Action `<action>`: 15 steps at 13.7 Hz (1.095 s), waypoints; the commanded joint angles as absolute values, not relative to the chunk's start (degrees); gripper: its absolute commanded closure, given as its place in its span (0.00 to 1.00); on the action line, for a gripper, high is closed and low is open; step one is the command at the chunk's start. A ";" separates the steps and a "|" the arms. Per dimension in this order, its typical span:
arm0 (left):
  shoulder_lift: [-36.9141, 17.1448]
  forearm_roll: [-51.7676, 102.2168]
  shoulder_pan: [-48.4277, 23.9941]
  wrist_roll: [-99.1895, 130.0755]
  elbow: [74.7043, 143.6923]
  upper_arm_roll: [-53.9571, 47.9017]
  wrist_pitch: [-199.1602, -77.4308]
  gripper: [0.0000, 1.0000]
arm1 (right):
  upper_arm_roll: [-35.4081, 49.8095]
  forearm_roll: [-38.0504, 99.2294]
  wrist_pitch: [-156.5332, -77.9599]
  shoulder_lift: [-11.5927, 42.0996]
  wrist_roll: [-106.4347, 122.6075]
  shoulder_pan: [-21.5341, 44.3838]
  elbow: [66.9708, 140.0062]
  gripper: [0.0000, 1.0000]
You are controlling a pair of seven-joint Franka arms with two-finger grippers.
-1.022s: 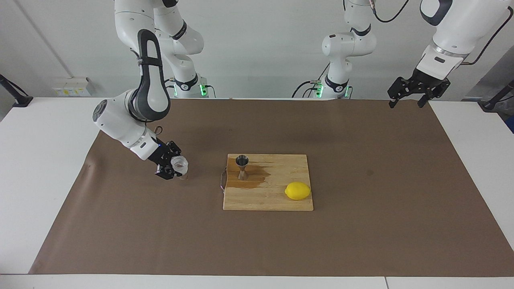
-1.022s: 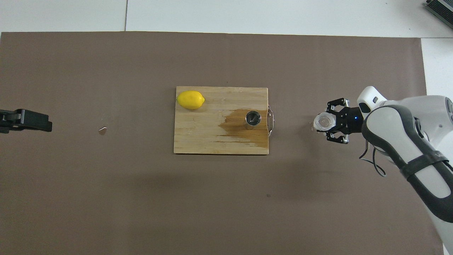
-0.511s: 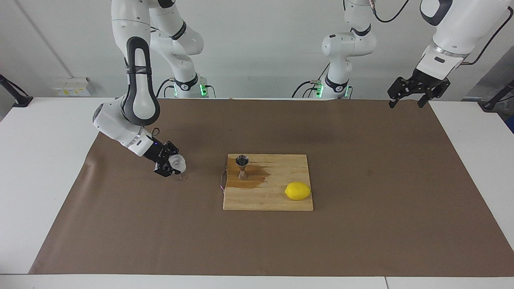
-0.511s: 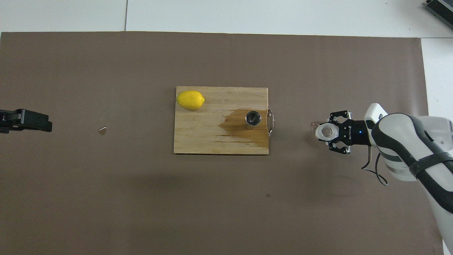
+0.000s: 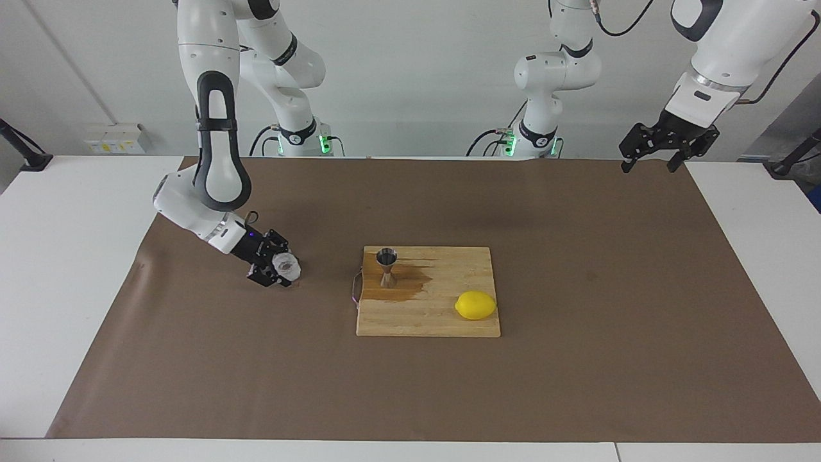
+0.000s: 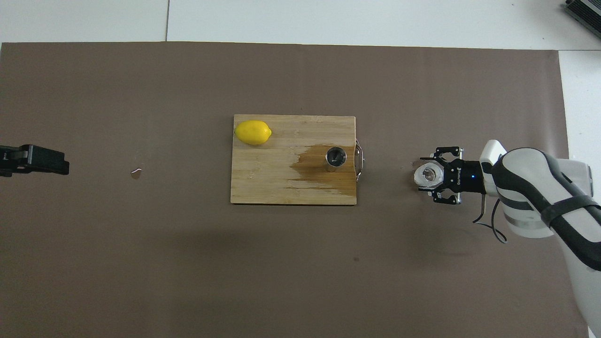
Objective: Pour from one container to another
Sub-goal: 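Lower the white cup onto the table and open the right gripper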
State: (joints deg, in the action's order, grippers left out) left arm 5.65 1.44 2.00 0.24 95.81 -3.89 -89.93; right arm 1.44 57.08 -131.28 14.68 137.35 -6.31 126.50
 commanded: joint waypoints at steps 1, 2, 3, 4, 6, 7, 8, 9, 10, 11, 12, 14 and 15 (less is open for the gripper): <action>6.68 1.32 2.81 -0.53 96.86 -4.31 -89.38 0.00 | 1.76 48.56 -131.92 9.87 125.48 -4.75 126.21 0.00; 6.68 1.32 2.81 -0.53 96.86 -4.31 -89.38 0.00 | 2.11 43.30 -131.14 7.58 117.07 -4.75 126.04 0.00; 6.68 1.32 2.81 -0.61 96.86 -4.31 -89.38 0.00 | 2.28 38.28 -130.70 5.56 110.20 -3.88 126.04 0.00; 6.68 1.32 2.81 -0.62 96.86 -4.31 -89.38 0.00 | 2.20 35.27 -129.39 4.15 104.21 -2.21 125.95 0.00; 6.68 1.32 2.81 -0.62 96.86 -4.31 -89.38 0.00 | 2.20 29.56 -127.79 2.90 93.65 -0.45 125.86 0.00; 6.68 1.32 2.81 -0.62 96.86 -4.31 -89.38 0.00 | 2.20 26.49 -127.71 2.73 88.99 0.00 125.42 0.00; 6.68 1.32 2.81 -0.62 96.86 -4.31 -89.38 0.00 | 2.28 22.71 -127.18 2.46 83.46 0.09 124.81 0.00; 6.59 1.32 2.81 -0.62 96.86 -4.31 -89.38 0.00 | 2.20 18.85 -126.66 1.85 78.71 0.61 124.63 0.00; 6.68 1.32 2.81 -0.62 96.86 -4.31 -89.38 0.00 | 2.20 15.24 -126.22 0.98 72.66 1.14 124.63 0.00; 6.68 1.32 2.81 -0.62 96.86 -4.31 -89.30 0.00 | 2.28 10.94 -125.17 -0.16 66.25 1.40 124.63 0.00; 6.68 1.32 2.81 -0.62 96.86 -4.31 -89.38 0.00 | 2.20 6.81 -124.03 -1.13 59.83 1.84 124.63 0.00; 6.68 1.32 2.81 -0.62 96.86 -4.31 -89.38 0.00 | 2.20 2.04 -119.91 -3.16 47.00 1.85 124.63 0.00; 6.68 1.32 2.81 -0.62 96.86 -4.31 -89.38 0.00 | 2.20 1.76 -117.79 -3.77 40.76 1.15 124.63 0.00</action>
